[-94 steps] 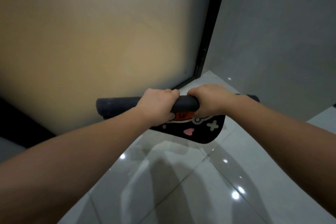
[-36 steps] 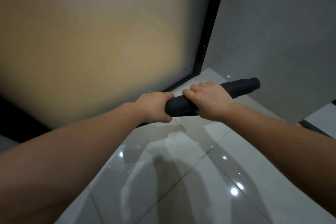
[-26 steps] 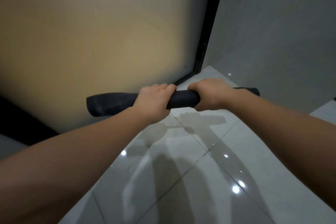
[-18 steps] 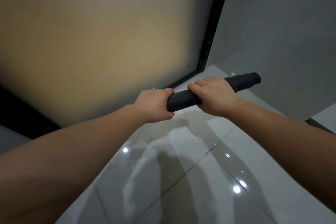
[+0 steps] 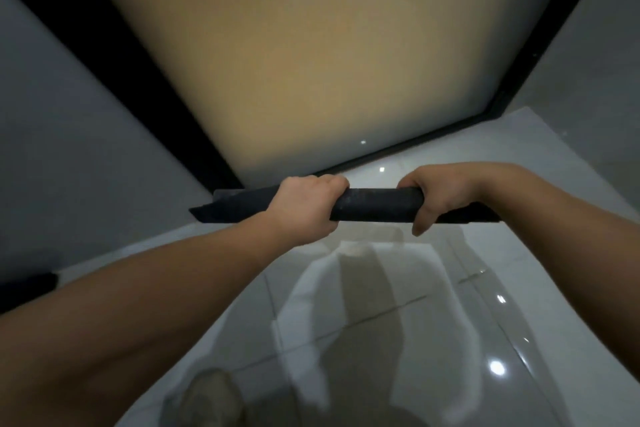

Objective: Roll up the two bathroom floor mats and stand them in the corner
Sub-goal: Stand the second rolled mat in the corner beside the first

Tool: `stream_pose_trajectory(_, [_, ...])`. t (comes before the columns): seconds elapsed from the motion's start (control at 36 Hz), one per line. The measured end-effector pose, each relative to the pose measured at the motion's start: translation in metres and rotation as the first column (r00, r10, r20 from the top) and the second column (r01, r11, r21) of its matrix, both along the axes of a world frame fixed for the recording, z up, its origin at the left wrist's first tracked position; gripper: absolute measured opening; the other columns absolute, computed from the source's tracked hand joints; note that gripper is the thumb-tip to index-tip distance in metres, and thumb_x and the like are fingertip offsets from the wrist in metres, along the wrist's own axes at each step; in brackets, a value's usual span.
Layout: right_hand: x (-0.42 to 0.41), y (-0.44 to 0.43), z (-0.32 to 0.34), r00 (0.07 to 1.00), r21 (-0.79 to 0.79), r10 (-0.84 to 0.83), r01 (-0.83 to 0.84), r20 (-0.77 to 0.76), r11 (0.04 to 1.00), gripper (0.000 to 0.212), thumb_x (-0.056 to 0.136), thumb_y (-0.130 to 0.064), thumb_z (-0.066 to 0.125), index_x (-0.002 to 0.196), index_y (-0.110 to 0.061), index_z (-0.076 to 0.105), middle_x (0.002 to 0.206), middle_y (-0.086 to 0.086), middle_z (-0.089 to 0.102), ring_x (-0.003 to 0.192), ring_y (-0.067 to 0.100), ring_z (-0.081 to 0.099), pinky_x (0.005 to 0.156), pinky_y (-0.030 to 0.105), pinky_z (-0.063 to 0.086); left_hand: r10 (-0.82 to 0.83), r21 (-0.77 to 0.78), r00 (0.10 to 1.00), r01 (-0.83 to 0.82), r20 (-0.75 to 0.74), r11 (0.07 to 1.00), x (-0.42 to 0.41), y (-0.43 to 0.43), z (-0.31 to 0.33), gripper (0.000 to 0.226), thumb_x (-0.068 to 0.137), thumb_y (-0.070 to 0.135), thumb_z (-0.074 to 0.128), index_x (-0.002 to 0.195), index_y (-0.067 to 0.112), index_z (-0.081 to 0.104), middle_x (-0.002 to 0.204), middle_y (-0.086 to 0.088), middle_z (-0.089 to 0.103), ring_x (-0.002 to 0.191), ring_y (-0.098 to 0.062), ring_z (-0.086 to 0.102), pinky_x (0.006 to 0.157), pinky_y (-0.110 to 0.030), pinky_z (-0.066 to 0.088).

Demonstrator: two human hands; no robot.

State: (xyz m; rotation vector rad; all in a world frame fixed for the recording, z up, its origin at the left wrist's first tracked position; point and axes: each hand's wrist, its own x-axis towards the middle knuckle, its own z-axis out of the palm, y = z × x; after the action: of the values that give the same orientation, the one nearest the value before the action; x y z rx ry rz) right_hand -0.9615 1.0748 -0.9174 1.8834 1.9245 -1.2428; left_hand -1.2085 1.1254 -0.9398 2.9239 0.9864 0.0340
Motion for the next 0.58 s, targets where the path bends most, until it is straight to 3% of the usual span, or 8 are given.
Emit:
stream_pose_trajectory(0.14, [-0.057,0.034,-0.007,0.993,0.056,0.114,-0.114,0.004,0.992,0.038,0.046,-0.044,0.077,0.077,-0.035,0.058,0.077,-0.008,0.064,0.069,0.013,0.064,0.060,0.034,0.051,0.159,-0.040,0.987,-0.160,-0.029,0.986,-0.061,0.000,-0.001,0.028,0.070,0.036,0.060,0.094,0.030,0.046,0.092,0.007,0.061,0.080,-0.020,0.059,0.060,-0.033,0.042])
stream_pose_trajectory(0.25, [-0.108,0.058,-0.010,0.975,0.060,0.220,-0.223,0.040,0.973,0.035,0.052,-0.039,0.078,0.080,-0.035,0.058,0.078,-0.009,0.063,0.069,0.010,0.061,0.059,0.032,0.049,0.244,-0.054,0.969,-0.245,-0.024,0.968,-0.109,0.000,-0.008,0.025,0.069,0.034,0.061,0.089,0.032,0.045,0.085,0.009,0.059,0.074,-0.018,0.056,0.056,-0.029,0.031])
stream_pose_trajectory(0.36, [-0.163,0.075,-0.006,0.952,0.045,0.296,-0.300,0.077,0.953,0.036,0.055,-0.040,0.075,0.084,-0.034,0.055,0.079,-0.010,0.060,0.069,0.009,0.057,0.055,0.030,0.044,0.306,-0.111,0.949,-0.312,-0.073,0.943,-0.160,0.007,-0.008,0.028,0.069,0.035,0.061,0.091,0.031,0.043,0.085,0.008,0.057,0.070,-0.017,0.053,0.057,-0.030,0.033])
stream_pose_trajectory(0.47, [-0.217,0.088,0.002,0.937,0.015,0.337,-0.340,0.090,0.940,0.038,0.059,-0.042,0.074,0.089,-0.036,0.051,0.083,-0.010,0.059,0.073,0.014,0.057,0.061,0.030,0.043,0.329,-0.220,0.942,-0.335,-0.066,0.916,-0.211,0.017,0.002,0.030,0.071,0.031,0.063,0.094,0.031,0.044,0.090,0.005,0.060,0.072,-0.016,0.051,0.061,-0.031,0.032])
stream_pose_trajectory(0.58, [-0.265,0.116,-0.014,0.920,0.017,0.391,-0.392,0.024,0.920,0.042,0.059,-0.040,0.077,0.091,-0.036,0.051,0.086,-0.009,0.058,0.079,0.016,0.057,0.068,0.030,0.043,0.388,-0.225,0.913,-0.408,-0.128,0.885,-0.258,0.037,-0.005,0.035,0.073,0.030,0.062,0.105,0.025,0.049,0.099,0.001,0.061,0.085,-0.022,0.057,0.071,-0.034,0.039])
